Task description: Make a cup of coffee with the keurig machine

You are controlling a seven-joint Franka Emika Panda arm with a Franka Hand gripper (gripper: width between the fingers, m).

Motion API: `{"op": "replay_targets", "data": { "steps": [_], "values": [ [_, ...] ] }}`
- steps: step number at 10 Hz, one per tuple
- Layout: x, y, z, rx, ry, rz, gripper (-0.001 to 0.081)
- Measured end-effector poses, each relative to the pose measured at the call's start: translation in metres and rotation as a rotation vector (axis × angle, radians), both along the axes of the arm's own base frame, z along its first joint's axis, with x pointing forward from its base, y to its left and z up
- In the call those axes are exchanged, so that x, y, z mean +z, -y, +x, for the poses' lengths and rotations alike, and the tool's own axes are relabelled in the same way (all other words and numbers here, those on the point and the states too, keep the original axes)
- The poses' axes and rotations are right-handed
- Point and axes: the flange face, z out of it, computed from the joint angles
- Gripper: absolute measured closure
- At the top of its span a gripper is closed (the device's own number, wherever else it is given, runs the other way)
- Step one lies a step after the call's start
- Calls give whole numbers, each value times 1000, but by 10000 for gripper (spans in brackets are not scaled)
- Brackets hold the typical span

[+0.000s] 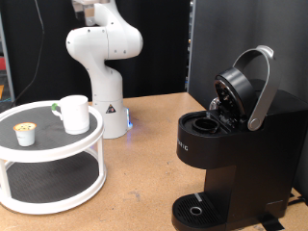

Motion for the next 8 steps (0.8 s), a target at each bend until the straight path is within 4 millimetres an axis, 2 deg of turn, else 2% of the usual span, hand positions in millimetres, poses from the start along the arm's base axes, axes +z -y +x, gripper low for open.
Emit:
{"op": "replay_targets", "data": {
  "steps": [5,8],
  "values": [
    [12,56,6,-11,-26,1,8],
    [10,60,6,-22,-23,3,8]
  ]
}}
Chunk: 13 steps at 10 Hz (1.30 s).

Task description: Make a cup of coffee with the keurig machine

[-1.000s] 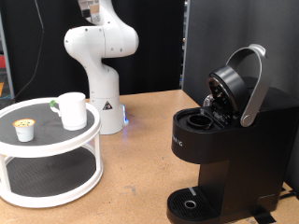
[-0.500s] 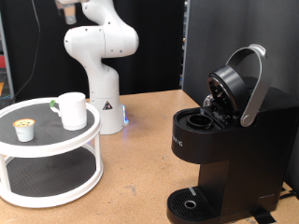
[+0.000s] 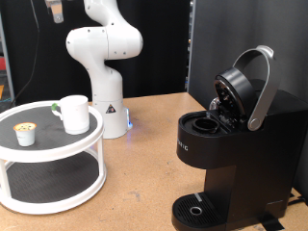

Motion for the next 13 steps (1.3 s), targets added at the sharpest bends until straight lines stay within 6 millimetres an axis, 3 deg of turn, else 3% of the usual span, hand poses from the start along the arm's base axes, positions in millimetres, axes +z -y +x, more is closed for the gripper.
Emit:
{"op": "replay_targets", "data": {
  "steps": [3,8,11,13],
  "values": [
    [-11,18,-2,-46,-2,-73,8],
    [-17,71,-7,-35,24,-51,8],
    [-20,73,-4,-30,16,-42,8],
    [-36,69,-3,-25,6,-36,8]
  ]
}}
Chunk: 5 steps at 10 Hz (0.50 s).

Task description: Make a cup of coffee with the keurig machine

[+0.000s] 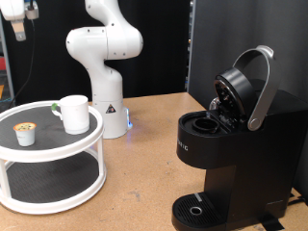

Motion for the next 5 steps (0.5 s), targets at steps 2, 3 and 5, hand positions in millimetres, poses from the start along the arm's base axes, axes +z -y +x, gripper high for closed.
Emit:
{"op": "replay_targets", "data": {
  "steps": [2,3,5],
  "values": [
    [-24,-2,3,-3,2,-32,8],
    [-36,-3,4,-2,3,-52,8],
    [-59,-3,4,1,12,-87,8]
  ]
}}
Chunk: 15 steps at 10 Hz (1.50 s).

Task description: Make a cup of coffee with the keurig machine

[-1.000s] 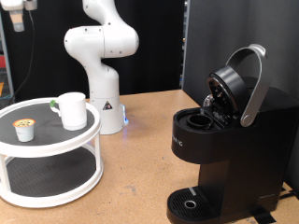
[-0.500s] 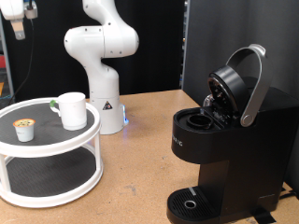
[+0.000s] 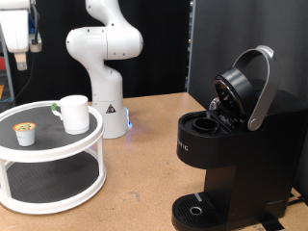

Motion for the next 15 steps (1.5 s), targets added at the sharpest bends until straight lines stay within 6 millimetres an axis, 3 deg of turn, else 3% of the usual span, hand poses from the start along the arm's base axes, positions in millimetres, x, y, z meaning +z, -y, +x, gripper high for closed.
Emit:
{"op": "replay_targets", "data": {
  "steps": [8,15],
  "values": [
    [-72,3,-8,-17,33,-8,8],
    [-121,1,-9,-11,47,-40,8]
  ]
}}
